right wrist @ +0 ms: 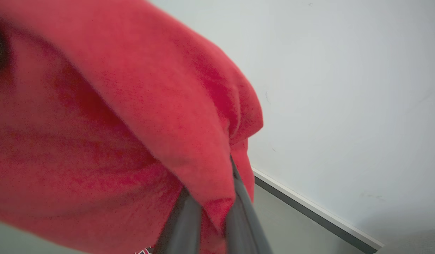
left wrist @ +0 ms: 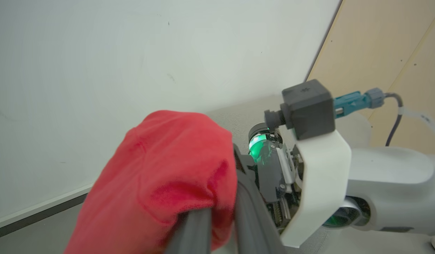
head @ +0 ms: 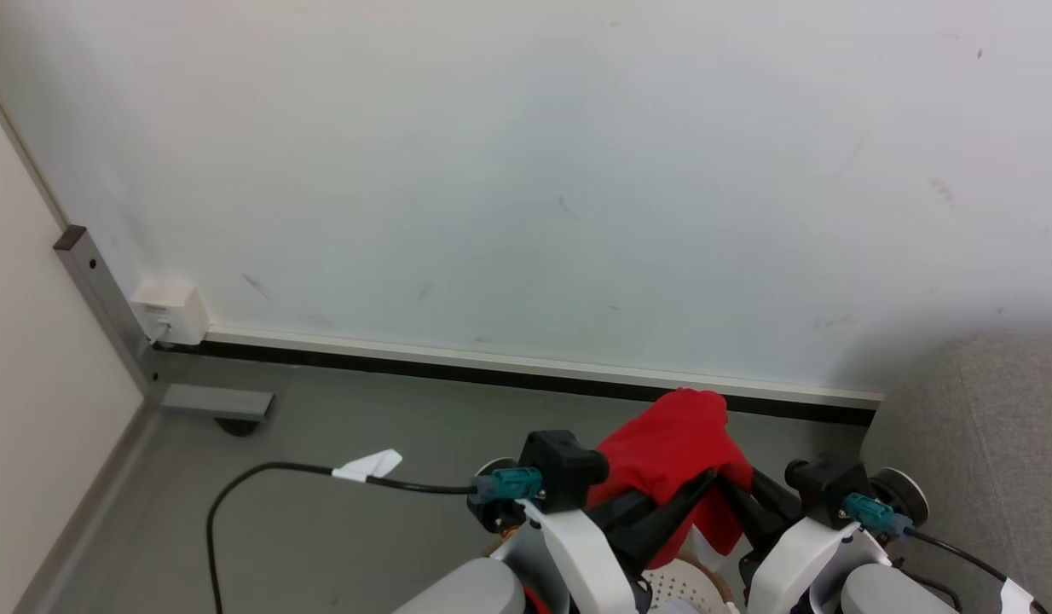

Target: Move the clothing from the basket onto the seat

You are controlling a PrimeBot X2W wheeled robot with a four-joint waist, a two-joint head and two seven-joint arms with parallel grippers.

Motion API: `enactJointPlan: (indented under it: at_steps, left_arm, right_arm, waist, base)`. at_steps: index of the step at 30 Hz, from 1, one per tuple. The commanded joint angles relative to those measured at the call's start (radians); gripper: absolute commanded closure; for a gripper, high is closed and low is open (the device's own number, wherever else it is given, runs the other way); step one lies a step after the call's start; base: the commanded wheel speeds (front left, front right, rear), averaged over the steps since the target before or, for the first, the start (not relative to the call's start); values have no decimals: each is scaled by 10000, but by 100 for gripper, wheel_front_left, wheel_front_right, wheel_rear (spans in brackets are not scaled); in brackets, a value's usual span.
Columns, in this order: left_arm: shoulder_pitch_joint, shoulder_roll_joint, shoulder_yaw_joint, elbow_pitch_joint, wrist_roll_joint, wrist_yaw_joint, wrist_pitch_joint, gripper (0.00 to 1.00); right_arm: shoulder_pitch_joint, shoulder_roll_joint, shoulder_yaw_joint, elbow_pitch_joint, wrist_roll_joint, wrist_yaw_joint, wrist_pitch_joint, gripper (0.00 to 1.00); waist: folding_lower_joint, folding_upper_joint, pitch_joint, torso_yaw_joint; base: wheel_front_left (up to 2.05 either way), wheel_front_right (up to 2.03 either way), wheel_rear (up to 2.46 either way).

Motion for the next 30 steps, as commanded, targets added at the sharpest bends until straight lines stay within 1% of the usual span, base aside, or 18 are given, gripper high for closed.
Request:
enactJointPlan:
  at_steps: [1,8,11,13,14,15,20,24,30]
  left_arm:
    - [93,82,19,3,-81,-42,-47,100]
    - [157,199,120,312,-246,33,-85,100]
    - [159,258,170,485,-257,112,-143,100]
    - [137,273,126,572,-253,88,-91,100]
    - [141,268,88,579,-258,80,-97,67]
    - [179,249,43,560,-319,61,-88,0]
    - [262,325,-180,345,-464,22,-163,0]
    - [192,316,-286,78,-421,5,-261,0]
    - [183,404,-118,-148,-387,209,-564,0]
  right_arm:
    - [-134,-74,-19,-54,108,-21,-1,100]
    - [190,-215,-327,-548,229,-21,-2,100]
    - [377,-306,-682,-935,313,-21,-2,100]
    - [534,-319,-1004,-1168,364,-21,-2,100]
    - [625,-310,-1202,-1291,446,-21,-2,100]
    - [719,-282,-1383,-1384,542,-21,-2,100]
    - [1024,-525,-2209,-1937,667,-21,-2,100]
    - [1146,-795,-2817,-2264,320,-21,-2,100]
    - [1241,-1063,-3698,-2832,-14,-21,-1,100]
  waist:
    - [0,-1,8,-34]
    - [0,-1,20,-248]
    - [0,-1,52,-406]
    - [0,-1,83,-545]
    - [0,-1,99,-618]
    - [0,-1,113,-689]
    - [0,-1,211,-1079]
    - [0,-1,317,-1528]
    - [0,-1,466,-2518]
  base:
    - [0,0,0]
    - [0,0,0]
    - [0,0,0]
    - [0,0,0]
    - [0,0,0]
    - [0,0,0]
    - [0,0,0]
    - [0,0,0]
    - [0,0,0]
